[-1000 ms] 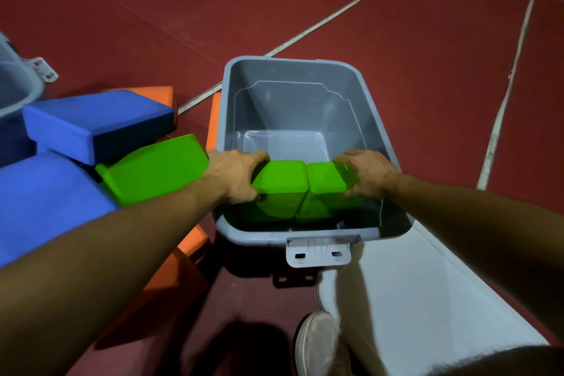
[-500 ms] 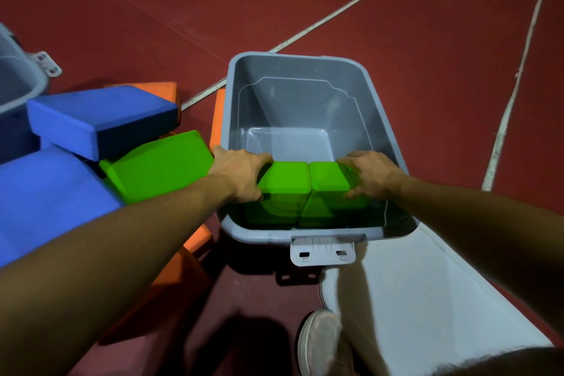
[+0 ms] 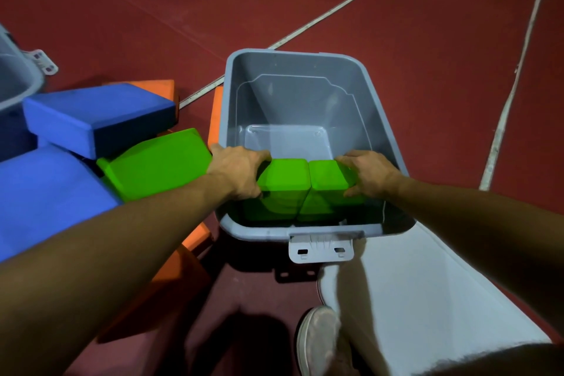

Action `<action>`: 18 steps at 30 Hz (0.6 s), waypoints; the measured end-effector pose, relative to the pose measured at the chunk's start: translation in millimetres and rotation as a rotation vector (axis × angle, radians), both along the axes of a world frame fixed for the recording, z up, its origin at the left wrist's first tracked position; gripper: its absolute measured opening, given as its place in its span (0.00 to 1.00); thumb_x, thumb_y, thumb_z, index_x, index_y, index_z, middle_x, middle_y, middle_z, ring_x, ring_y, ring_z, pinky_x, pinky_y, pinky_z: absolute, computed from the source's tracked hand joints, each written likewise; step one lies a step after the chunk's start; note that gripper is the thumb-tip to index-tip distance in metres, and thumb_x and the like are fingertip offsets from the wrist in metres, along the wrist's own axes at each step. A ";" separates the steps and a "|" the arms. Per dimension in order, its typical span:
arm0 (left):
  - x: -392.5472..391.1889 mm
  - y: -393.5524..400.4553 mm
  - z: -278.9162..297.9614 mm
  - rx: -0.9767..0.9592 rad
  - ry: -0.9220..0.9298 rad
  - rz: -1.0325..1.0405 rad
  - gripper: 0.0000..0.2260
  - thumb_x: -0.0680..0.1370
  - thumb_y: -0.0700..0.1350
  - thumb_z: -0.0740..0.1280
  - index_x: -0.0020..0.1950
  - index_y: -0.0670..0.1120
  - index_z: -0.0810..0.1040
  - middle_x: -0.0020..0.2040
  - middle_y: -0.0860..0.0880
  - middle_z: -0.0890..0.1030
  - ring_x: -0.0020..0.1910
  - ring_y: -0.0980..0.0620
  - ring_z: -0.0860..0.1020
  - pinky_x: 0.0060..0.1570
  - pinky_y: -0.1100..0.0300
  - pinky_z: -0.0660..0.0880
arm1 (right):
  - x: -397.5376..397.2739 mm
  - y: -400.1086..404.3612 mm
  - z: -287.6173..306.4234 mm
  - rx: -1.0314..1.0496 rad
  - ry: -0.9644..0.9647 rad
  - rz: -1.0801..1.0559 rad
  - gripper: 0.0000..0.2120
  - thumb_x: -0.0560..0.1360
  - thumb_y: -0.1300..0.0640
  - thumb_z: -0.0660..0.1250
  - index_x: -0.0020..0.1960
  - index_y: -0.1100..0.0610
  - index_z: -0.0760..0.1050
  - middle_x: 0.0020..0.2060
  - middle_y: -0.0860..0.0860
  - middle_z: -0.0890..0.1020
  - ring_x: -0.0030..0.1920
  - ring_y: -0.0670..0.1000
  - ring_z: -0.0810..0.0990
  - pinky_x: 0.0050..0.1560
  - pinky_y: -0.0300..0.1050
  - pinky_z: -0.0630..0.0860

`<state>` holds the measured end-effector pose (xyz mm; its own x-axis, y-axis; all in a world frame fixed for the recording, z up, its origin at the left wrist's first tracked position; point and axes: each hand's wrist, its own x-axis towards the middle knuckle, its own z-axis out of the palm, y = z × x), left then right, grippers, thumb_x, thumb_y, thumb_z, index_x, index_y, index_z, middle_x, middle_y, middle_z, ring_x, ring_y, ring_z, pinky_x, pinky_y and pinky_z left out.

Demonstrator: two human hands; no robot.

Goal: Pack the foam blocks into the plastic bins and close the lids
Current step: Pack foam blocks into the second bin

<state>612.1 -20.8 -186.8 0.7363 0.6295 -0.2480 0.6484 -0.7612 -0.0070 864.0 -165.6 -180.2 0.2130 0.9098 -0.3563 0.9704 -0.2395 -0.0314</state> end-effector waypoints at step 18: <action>2.3 -3.3 1.7 0.017 0.097 -0.046 0.36 0.69 0.69 0.68 0.74 0.63 0.60 0.68 0.55 0.75 0.65 0.46 0.75 0.62 0.38 0.62 | -0.7 2.9 -6.7 -0.001 0.002 -0.094 0.37 0.66 0.43 0.78 0.71 0.46 0.68 0.58 0.52 0.81 0.57 0.55 0.79 0.62 0.52 0.76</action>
<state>614.5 -24.1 -185.2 0.7375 0.6004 -0.3094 0.6084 -0.7894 -0.0816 863.3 -162.7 -186.9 0.2966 0.8854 -0.3580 0.9437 -0.3293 -0.0327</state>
